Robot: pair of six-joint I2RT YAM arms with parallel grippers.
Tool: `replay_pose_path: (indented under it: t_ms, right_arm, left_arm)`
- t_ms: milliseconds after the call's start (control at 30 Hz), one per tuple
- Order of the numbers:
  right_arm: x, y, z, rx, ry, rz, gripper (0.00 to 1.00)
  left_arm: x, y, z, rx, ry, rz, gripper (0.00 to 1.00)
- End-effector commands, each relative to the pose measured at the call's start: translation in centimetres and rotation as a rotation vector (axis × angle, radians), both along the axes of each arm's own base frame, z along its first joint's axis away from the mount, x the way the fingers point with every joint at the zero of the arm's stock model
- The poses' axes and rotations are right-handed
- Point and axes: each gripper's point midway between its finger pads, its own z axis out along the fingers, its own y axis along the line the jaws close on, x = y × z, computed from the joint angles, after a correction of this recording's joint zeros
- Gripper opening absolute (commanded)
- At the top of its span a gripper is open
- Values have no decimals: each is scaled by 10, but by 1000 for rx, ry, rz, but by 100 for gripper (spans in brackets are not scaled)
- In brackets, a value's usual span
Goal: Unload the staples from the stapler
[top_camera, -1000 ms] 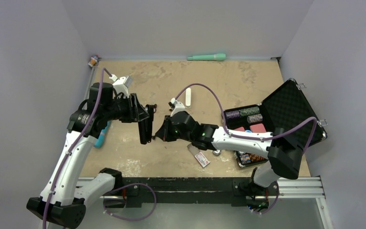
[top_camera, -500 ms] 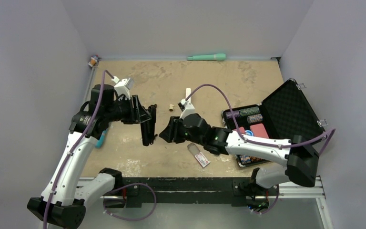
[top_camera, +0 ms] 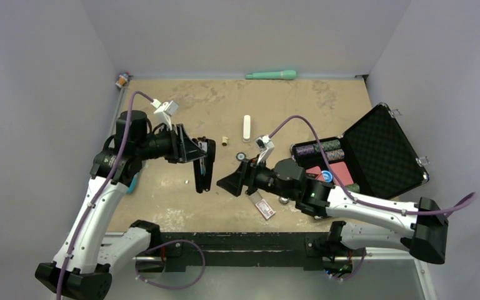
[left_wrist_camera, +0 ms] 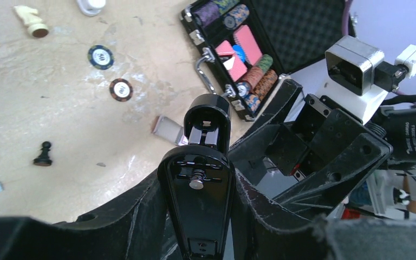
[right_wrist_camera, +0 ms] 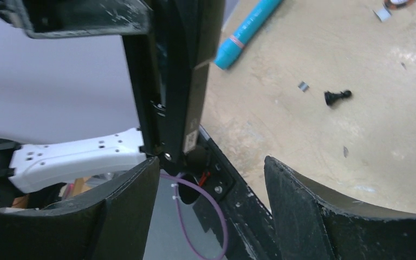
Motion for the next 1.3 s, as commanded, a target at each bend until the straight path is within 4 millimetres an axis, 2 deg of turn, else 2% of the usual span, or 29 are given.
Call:
replay_pose_path:
  t_ms: [0, 233, 400, 1000, 1267]
  right_arm:
    - [-11, -1, 41, 131, -96, 58, 75]
    - [-29, -19, 69, 275, -162, 105, 76]
    - [-35, -20, 76, 303, -182, 129, 79]
    - [-35, 15, 108, 327, -237, 173, 83]
    - [-39, 30, 111, 329, -240, 220, 78]
  left_arm:
    - [-10, -17, 45, -166, -88, -92, 0]
    - [-19, -33, 68, -362, -80, -167, 0]
    - [-21, -35, 75, -410, -71, -176, 0]
    - [-34, -36, 91, -504, -119, -194, 0]
    - [-40, -34, 95, -509, -135, -198, 0]
